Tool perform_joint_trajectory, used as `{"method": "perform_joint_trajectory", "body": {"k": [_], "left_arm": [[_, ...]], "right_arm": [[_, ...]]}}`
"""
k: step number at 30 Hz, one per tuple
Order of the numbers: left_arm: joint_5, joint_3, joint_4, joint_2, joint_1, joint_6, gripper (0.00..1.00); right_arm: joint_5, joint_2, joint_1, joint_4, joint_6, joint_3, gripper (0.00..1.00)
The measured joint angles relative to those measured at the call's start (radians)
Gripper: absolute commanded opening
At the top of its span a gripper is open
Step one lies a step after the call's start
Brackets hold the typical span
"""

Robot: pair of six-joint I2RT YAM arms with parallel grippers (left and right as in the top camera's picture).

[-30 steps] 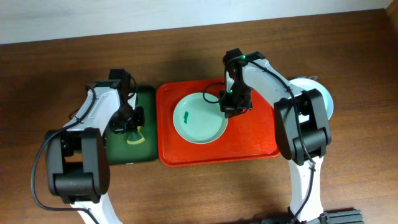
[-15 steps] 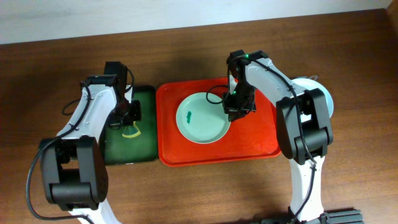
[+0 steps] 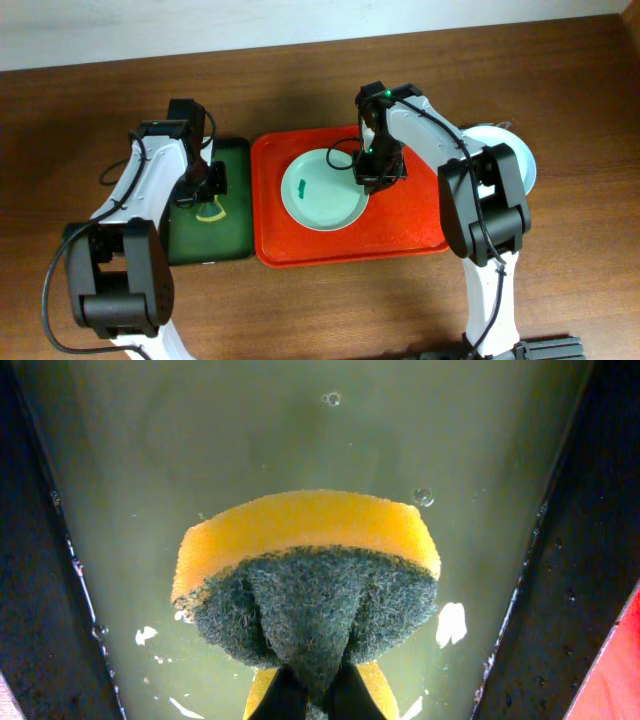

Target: Clean dirty plates on tray and stack at the side

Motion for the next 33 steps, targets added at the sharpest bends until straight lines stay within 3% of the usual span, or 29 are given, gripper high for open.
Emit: {"method": "perform_joint_trajectory", "body": {"k": [4,10,16,20,25,28,32,33], "left_arm": [[0.000,0.000,0.000,0.000,0.000,0.000,0.00],[0.000,0.000,0.000,0.000,0.000,0.000,0.00],[0.000,0.000,-0.002,0.000,0.000,0.000,0.00],[0.000,0.000,-0.002,0.000,0.000,0.000,0.00],[0.000,0.001,-0.003,0.000,0.000,0.000,0.00],[0.000,0.001,-0.002,0.000,0.000,0.000,0.00],[0.000,0.002,-0.002,0.000,0.000,0.000,0.00],[0.000,0.002,-0.002,0.000,0.000,0.000,0.00]], "right_arm": [[0.011,0.000,0.000,-0.004,-0.001,0.000,0.53],[0.010,-0.003,-0.018,-0.046,-0.013,0.007,0.81],[0.011,-0.205,-0.061,-0.103,-0.061,0.025,0.81],[0.011,-0.322,-0.027,-0.013,-0.074,-0.001,0.79],[0.007,-0.535,-0.031,0.207,-0.077,-0.294,0.88],[0.003,-0.569,-0.037,0.210,-0.075,-0.307,0.99],[-0.008,-0.569,-0.037,0.220,-0.076,-0.309,0.95],[-0.009,-0.569,-0.037,0.230,-0.078,-0.309,0.70]]}}
